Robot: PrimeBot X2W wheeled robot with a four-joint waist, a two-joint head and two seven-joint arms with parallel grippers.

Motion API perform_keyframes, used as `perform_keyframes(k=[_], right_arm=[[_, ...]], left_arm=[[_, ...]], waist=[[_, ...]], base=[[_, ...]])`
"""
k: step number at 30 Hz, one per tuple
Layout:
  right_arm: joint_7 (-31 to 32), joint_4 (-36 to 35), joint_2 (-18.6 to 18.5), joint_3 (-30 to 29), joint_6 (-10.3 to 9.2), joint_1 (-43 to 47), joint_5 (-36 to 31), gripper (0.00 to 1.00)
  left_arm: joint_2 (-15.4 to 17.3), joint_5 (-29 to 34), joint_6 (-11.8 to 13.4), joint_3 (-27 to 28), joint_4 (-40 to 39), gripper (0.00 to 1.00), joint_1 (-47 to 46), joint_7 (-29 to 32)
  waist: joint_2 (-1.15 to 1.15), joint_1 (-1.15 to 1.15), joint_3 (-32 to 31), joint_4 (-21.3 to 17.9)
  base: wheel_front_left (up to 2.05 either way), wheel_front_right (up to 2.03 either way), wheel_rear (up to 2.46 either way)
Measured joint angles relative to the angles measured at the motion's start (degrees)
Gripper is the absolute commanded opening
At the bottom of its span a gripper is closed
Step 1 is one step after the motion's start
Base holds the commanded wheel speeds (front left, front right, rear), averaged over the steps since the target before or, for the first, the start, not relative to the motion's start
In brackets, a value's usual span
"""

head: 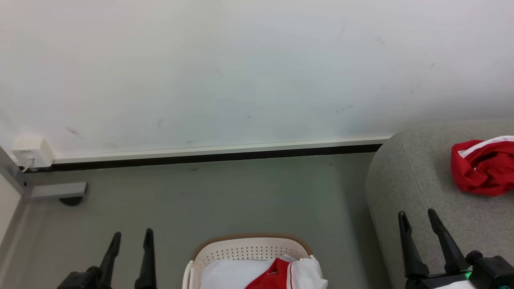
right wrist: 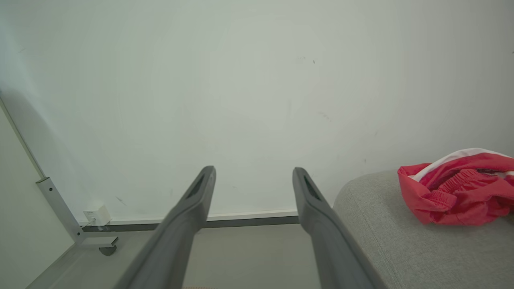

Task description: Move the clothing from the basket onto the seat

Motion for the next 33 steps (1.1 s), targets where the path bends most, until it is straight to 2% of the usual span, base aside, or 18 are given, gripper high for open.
perform_keyframes(k=[13, 21, 33], right_arm=[[0.67, 0.11, -0.02, 0.12, 0.0, -0.52, 0.32, 1.0], [1.71, -0.23, -2.26, 0.23, 0.0, -1.03, 0.32, 1.0], [0.47, 0.07, -3.18, -0.33, 0.0, -5.5, 1.19, 1.0]], left_arm=[[-1.93, 2.49, -2.21, 1.6, 1.22, 1.0, -0.14, 0.0], [-2.38, 2.91, -3.31, 0.29, 2.54, 1.0, -2.26, 0.13], [-1.48, 4.02, -5.45, -2.99, 6.55, 1.0, -10.01, 4.55]], waist=[[0.0, 0.0, 0.46, -1.32], [0.0, 0.0, 1.9, -3.47], [0.0, 0.01, 8.87, -7.93]], base=[[0.0, 0.0, 0.0], [0.0, 0.0, 0.0], [0.0, 0.0, 0.0]])
